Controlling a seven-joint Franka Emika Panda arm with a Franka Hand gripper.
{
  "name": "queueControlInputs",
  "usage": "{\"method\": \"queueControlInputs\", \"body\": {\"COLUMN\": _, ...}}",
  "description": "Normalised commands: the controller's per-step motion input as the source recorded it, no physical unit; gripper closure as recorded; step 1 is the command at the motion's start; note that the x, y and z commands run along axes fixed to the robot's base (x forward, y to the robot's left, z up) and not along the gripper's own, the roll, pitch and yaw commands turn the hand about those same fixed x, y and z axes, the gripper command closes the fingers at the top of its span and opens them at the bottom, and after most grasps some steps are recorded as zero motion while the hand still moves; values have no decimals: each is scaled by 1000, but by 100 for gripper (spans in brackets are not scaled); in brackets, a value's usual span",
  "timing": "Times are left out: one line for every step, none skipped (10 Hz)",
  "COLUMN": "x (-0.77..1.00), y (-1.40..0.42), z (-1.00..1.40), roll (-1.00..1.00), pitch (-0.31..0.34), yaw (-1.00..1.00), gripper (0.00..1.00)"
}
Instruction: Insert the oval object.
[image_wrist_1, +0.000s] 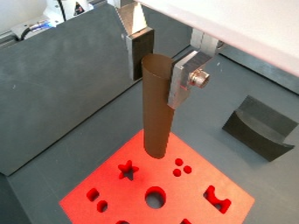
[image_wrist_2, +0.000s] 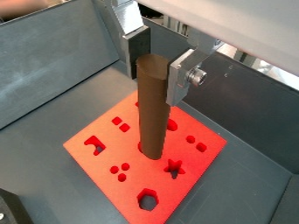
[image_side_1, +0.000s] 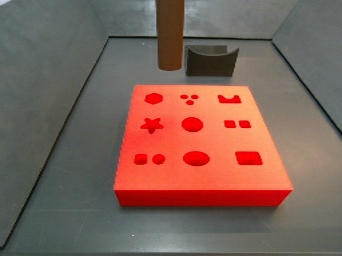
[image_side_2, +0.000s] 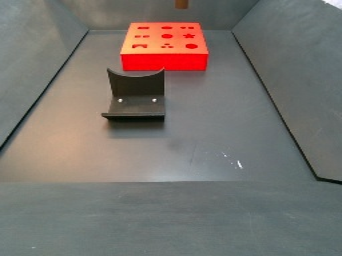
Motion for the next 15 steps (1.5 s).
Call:
{"method": "queueControlInputs", "body": {"x": 340, "y": -289, "z": -80, "roll": 0, "pitch": -3, "yaw": -57, "gripper": 100}}
{"method": "queueControlInputs", "body": {"x": 649, "y": -603, "z": -197, "roll": 121, "pitch": 0, "yaw": -169, "gripper": 100}}
{"method": "queueControlInputs", "body": {"x": 680, "y": -537, "z": -260, "roll": 206, "pitch": 0, "yaw": -151, "gripper": 100}}
{"method": "queueControlInputs", "body": {"x": 680, "y": -514, "z": -286, "roll": 233, "pitch": 0, "yaw": -154, "gripper": 100}}
{"method": "queueControlInputs", "body": {"x": 746, "y": -491, "z": -257, "roll": 263, "pitch": 0, "yaw": -94, "gripper": 100}}
{"method": "queueControlInputs", "body": {"x": 760, "y": -509, "z": -223, "roll": 317, "pitch": 0, "yaw": -40, "gripper": 100}}
{"method": "queueControlInputs", "body": {"x": 780, "y": -551, "z": -163, "roll": 320, "pitch": 0, "yaw": 0, "gripper": 100}}
{"method": "queueControlInputs", "body": {"x": 837, "y": -717, "z": -220, "roll": 141, "pitch": -24, "yaw": 0, "gripper": 100}}
{"method": "queueControlInputs", "body": {"x": 654, "y": -531, "z": -283, "roll": -6, "pitch": -86, "yaw": 17, "gripper": 100}}
{"method": "queueControlInputs", "body": {"x": 637, "y": -594, "z": -311, "roll": 0, "pitch": -81, "yaw": 20, "gripper": 100}}
{"method": "queueControlInputs", "body": {"x": 486, "y": -654, "z": -306, "roll": 49, "pitch": -20, "yaw": 137, "gripper": 100}}
{"method": "queueControlInputs", "body": {"x": 294, "y": -586, "z": -311, "roll": 93, "pitch": 0, "yaw": 263, "gripper": 100}}
{"method": "queueControlInputs", "body": {"x": 0, "y": -146, "z": 0, "roll": 51, "pitch": 0, "yaw": 0, "gripper": 100}}
{"method": "queueControlInputs", "body": {"x": 0, "y": -29, "z": -46, "roll": 0, "pitch": 0, "yaw": 0, "gripper": 100}}
{"method": "queueControlInputs", "body": {"x": -94, "y": -3, "z": -220, "roll": 21, "pitch": 0, "yaw": -9, "gripper": 100}}
